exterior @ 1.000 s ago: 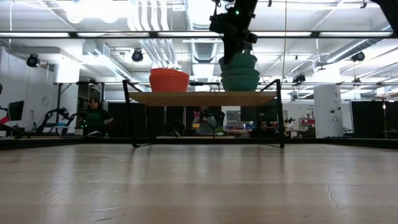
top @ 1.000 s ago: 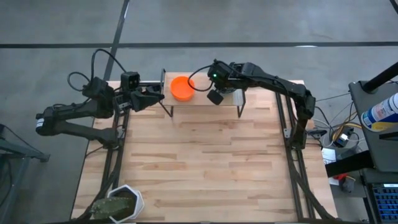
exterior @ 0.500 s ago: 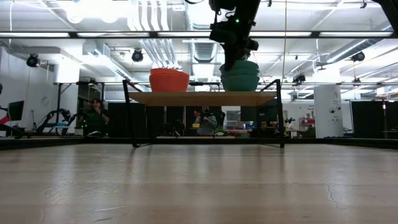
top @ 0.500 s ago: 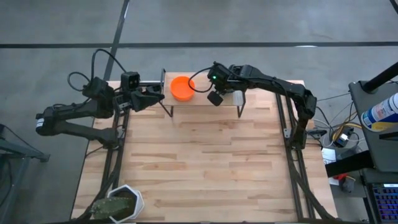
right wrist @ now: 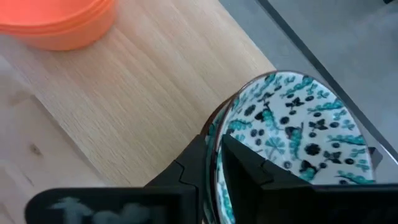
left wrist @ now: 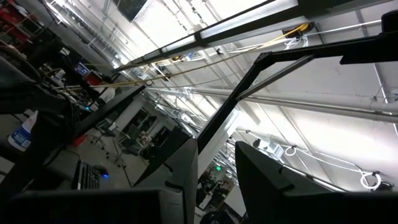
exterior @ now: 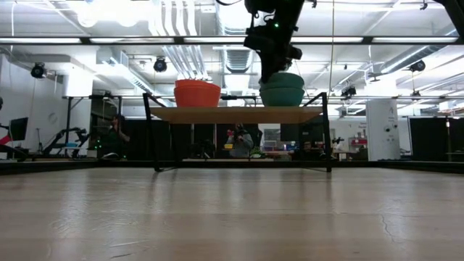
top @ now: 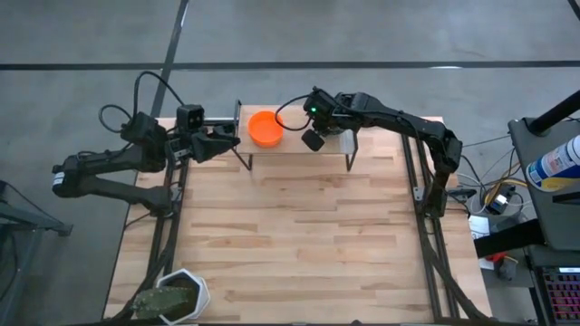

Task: Pick & Place Mini bowls
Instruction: Stack the light blue patterned bowl on top of the light blue patterned bowls on the shelf, then return to Home Position

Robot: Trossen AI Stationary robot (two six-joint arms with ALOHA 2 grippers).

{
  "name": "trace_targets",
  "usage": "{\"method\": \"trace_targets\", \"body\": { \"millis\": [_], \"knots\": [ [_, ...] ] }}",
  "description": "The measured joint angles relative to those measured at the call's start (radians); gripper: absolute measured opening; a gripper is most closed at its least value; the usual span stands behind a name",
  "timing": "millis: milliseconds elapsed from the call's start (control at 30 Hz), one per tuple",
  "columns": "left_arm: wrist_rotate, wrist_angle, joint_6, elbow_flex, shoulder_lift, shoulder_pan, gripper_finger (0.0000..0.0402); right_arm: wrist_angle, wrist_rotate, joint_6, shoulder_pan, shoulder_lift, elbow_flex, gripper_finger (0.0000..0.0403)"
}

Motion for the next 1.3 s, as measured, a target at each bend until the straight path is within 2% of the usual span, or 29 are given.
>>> {"method": "trace_targets", "body": {
  "millis": [367,567,700,867,1033,1300],
  "knots": [
    [-0.009,0.000,0.021,0.000,0.000,0.000,0.0101,0.004,-0.001,0.003,0.001,-0.026,0.015,0.0118],
    [-0.009,-0.050,0.077,0.000,0.002,0.000,0.0101,0.041,-0.026,0.011,0.008,-0.066,0.017,0.0135],
    [-0.039,-0.184,0.088,0.000,0.003,0.000,0.0100,0.077,-0.095,0.014,0.020,-0.097,0.009,0.0108],
    [-0.070,-0.306,0.183,0.000,0.003,0.000,0.0069,0.181,-0.191,-0.009,0.036,-0.146,-0.042,0.0022],
    [-0.094,-0.336,0.275,0.000,-0.011,0.001,0.0007,0.299,-0.255,-0.005,0.054,-0.216,-0.153,0.0009],
    [-0.141,-0.462,0.373,0.000,-0.042,0.005,0.0001,0.622,-0.323,0.018,0.099,-0.419,-0.446,0.0008]
  ]
}}
